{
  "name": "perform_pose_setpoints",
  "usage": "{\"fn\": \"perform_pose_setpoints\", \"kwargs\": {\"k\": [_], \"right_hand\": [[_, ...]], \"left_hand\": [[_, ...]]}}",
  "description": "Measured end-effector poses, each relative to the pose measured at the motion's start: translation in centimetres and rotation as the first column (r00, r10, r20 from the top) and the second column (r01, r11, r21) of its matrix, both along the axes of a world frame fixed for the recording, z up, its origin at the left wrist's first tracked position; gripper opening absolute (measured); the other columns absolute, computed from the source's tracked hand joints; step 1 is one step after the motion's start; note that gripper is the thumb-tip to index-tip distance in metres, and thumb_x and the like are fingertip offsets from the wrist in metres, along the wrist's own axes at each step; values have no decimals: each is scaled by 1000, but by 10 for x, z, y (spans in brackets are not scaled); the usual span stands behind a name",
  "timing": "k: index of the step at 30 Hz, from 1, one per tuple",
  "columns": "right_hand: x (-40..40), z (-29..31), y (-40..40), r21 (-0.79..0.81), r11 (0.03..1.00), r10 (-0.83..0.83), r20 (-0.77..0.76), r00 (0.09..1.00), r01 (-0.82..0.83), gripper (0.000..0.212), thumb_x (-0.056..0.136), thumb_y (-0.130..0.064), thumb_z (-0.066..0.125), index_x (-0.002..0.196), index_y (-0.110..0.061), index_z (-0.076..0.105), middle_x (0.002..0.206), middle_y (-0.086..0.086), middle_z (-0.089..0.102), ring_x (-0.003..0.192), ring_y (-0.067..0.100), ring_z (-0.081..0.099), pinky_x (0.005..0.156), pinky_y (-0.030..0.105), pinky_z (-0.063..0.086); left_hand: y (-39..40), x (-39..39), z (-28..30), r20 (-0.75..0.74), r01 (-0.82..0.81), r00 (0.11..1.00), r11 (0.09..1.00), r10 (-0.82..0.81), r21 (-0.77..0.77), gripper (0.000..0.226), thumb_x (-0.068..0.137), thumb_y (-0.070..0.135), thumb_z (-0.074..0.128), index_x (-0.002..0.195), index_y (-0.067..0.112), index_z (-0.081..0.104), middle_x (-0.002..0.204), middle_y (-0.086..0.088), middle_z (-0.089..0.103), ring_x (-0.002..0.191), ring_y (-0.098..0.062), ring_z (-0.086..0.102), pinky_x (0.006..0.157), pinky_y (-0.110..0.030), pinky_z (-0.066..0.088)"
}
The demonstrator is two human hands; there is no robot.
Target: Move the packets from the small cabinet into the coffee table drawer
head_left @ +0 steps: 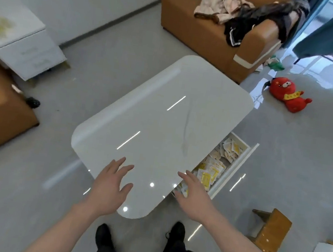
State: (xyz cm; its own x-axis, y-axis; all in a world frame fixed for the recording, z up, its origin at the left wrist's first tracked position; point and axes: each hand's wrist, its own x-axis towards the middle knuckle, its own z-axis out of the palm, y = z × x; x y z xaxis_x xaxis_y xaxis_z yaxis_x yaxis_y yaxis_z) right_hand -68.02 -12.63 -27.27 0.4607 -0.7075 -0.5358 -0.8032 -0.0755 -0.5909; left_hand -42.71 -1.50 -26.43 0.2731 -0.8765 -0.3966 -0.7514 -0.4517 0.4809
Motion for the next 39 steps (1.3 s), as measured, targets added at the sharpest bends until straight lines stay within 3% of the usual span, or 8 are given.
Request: {"fn": "perform_pose_setpoints", "kwargs": {"k": [2,4,6,15,22,30,39], "right_hand": [[45,16,7,-5,998,65,8,998,-65,66,98,-33,57,158,-32,28,168,-6,14,151,19,26,122,33,21],[96,27,16,-29,993,116,32,993,-115,68,98,-34,57,159,-32,25,168,-6,12,153,18,20,122,31,20],[148,36,24,-54,989,143,55,988,-140,69,99,-35,56,159,-32,24,169,-8,11,154,15,16,122,30,20],[342,85,78,-102,989,130,198,972,-112,65,99,-33,57,157,-35,27,167,-12,15,153,9,17,121,27,19],[440,115,51,-161,976,183,237,954,-147,63,99,-31,57,156,-36,30,166,-14,17,152,5,17,115,20,18],[570,116,-27,-148,972,217,252,943,-184,64,97,-31,60,155,-37,33,167,-10,18,151,8,23,123,32,25],[719,141,-120,-201,936,335,246,910,-290,63,98,-29,60,155,-31,35,166,-8,24,152,8,20,118,20,15]], "left_hand": [[26,35,13,4,-65,998,998,65,-22,56,100,39,54,152,37,34,163,19,9,155,-17,3,123,-35,20],[54,74,22,4,-118,993,992,118,-39,57,99,39,55,152,38,35,163,18,10,155,-17,6,121,-30,21],[81,120,27,24,-131,991,989,133,-63,58,97,43,57,151,39,36,165,16,12,153,-19,16,122,-35,24],[143,308,80,99,-179,977,980,188,-93,61,95,41,60,151,38,36,166,9,14,150,-21,23,120,-37,25],[107,405,112,63,-185,977,961,201,-208,58,95,40,60,149,40,38,165,12,16,151,-16,20,121,-35,24],[35,525,132,103,-216,965,956,239,-199,59,95,38,62,149,37,38,165,9,17,150,-17,23,121,-35,24],[-18,664,146,91,-342,925,914,368,-217,56,93,39,65,145,39,44,163,12,22,148,-17,25,120,-38,28]]}}
